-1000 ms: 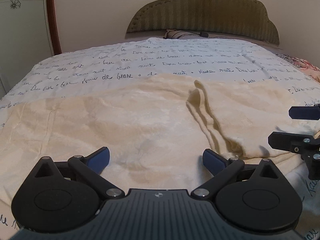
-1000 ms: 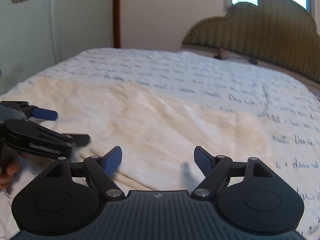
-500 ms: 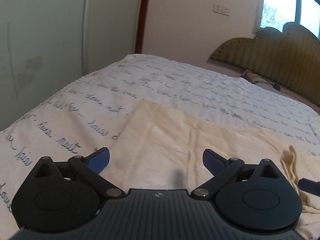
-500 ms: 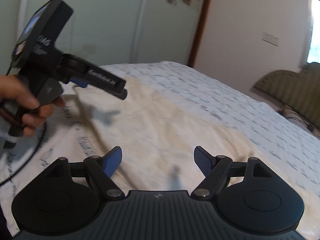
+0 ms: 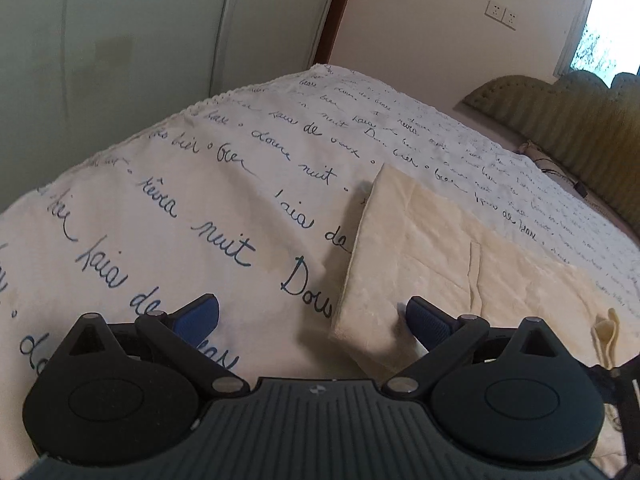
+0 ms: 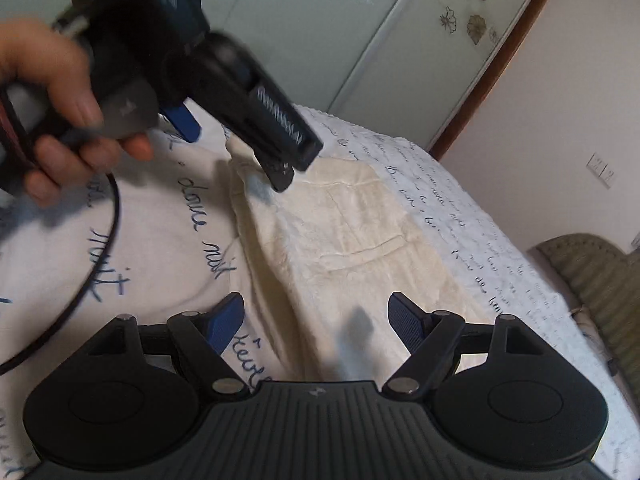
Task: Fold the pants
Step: 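Grasp the folded pants edge with the right gripper while the left gripper grasps beside it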
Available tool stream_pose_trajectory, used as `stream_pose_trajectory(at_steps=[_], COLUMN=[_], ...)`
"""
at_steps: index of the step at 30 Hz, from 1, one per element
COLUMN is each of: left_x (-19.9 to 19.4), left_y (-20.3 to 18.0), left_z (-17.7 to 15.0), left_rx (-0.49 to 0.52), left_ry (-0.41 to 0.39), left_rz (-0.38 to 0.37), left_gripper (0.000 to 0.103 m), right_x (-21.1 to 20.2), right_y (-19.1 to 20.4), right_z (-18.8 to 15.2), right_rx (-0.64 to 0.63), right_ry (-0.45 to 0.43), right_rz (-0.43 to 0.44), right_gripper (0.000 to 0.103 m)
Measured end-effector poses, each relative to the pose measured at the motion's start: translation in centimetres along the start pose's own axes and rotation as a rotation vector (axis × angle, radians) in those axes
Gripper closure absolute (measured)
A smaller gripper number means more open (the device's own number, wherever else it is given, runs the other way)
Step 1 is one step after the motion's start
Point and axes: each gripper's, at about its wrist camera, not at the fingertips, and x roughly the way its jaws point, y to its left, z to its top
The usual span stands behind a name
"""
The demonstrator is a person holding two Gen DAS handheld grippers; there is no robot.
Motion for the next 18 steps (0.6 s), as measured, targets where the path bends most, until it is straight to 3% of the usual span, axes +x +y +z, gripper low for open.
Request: stream_pose_trajectory(at_steps=[4, 6, 11, 13, 18], left_x=[0.1, 0.3, 2.4, 3.7, 5.9], left_y=[0.9, 1.3, 1.8, 1.9, 1.7], left_z=[0.5, 0.8, 1.7, 2.1, 3.2], left_rx=[-0.075, -0.123, -0.269, -0.323, -0.327], left_ry=[0.054, 0.069, 0.15, 0.181, 0.232], left_rz=[-0.096, -0.168, -0.381, -0.44, -0.499], left_gripper=[0.002, 0.001, 0.001, 0.0, 0.001], right_x=[1.5, 1.6, 1.5, 1.9, 3.1], right_y=[1.5, 1.3, -1.0, -0.5, 2.6], right_z=[0.6, 1.1, 1.6, 1.5, 0.9], right_rx=[-0.076, -0.057, 0.073, 0.023, -0.166], right_ry=[-0.05, -0.09, -0.105, -0.081, -0.068], right_rz=[-0.164, -0.207, -0.14, -0.119, -0.175], right_gripper=[0.015, 0.015, 0.016, 0.016, 0.037])
